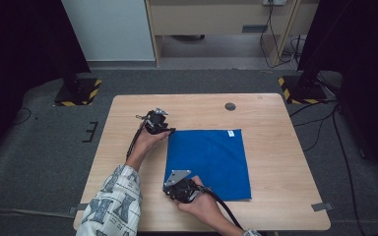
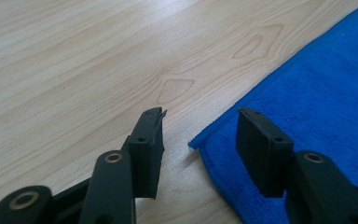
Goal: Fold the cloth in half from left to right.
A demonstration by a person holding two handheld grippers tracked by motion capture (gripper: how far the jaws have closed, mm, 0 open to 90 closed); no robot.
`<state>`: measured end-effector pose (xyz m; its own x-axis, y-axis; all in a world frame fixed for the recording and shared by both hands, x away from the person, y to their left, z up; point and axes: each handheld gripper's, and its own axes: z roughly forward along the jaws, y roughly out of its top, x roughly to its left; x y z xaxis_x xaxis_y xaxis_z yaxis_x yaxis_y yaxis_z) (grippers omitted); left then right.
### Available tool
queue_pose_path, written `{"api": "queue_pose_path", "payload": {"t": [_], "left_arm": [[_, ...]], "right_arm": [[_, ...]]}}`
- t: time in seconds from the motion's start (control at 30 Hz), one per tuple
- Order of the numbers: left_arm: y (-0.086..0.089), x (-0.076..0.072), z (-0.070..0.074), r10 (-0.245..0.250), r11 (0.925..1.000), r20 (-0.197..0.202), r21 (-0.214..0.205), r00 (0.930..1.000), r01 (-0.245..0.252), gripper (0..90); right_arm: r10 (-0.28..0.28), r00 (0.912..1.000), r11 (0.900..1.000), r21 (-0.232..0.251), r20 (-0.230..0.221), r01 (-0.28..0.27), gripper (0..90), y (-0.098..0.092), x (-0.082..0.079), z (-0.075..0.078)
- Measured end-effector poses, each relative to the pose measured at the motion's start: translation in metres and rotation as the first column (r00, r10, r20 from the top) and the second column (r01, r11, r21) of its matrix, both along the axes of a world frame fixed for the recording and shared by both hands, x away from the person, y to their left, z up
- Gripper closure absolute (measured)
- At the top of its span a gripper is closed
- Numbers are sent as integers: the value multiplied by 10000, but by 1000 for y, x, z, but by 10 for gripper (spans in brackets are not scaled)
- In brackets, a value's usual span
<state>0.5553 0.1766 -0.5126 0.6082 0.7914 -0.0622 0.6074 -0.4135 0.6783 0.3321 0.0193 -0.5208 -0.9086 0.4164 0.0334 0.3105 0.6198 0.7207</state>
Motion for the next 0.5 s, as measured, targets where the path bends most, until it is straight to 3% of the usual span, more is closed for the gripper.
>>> {"api": "queue_pose_path", "payload": {"t": [0.27, 0.43, 0.5], "left_arm": [[-4, 3, -9, -87, 9999, -295, 135, 9995, 91, 616], [-4, 0, -8, -208, 9998, -500, -25, 9985, 207, 837], [-4, -1, -7, -147, 9997, -485, -197, 9987, 138, 883]], "right_arm": [[-27, 10000, 10000, 65, -68, 27, 858, -1, -1, 2], [-28, 10000, 10000, 90, -23, 28, 859, 0, -1, 3], [-6, 10000, 10000, 92, 17, 6, 859, 1, -2, 5]]}}
